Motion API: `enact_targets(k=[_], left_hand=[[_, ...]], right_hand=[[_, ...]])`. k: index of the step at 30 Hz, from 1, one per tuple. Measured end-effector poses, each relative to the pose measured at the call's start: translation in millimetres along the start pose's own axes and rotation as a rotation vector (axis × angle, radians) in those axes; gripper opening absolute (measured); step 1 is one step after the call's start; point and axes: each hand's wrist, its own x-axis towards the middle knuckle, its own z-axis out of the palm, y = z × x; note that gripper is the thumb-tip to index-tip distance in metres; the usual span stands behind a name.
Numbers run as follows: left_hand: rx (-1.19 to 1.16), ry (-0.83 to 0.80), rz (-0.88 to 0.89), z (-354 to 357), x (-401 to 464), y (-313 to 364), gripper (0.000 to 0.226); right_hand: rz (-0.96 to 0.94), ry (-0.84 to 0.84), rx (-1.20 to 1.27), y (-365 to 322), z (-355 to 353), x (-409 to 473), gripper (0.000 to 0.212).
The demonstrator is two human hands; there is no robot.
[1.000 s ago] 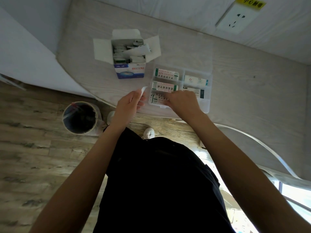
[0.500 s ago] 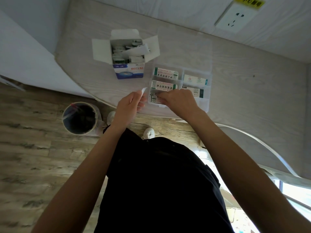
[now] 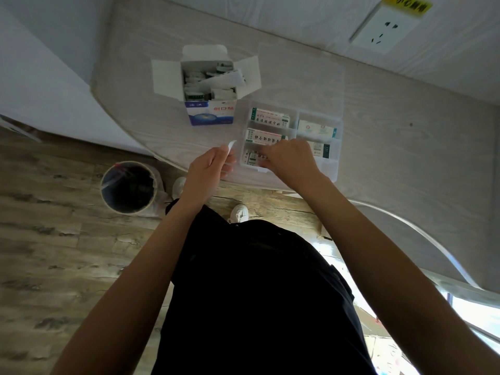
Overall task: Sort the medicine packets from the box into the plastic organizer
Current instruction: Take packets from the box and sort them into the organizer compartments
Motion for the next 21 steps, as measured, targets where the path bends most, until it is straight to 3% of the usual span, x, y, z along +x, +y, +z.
enact_targets(k=[8,14,21], left_hand=[[-0.025,-0.015,0.001,6.5,2.6,-2.3,0.032],[-0.022,0.002,0.018,6.4,2.5,-2.2,0.033],[0.001,-0.027,0.043,6.4,3.8,-0.8,0.027]], right_hand=[[0.0,-0.04,0.134,4.6,0.3,3.8,0.033],[0.032,0.061,0.177,4.8,0.4,-3.9,0.031],[0.128,-0.038,0.036,5.6,0.0,-9.8,0.026]])
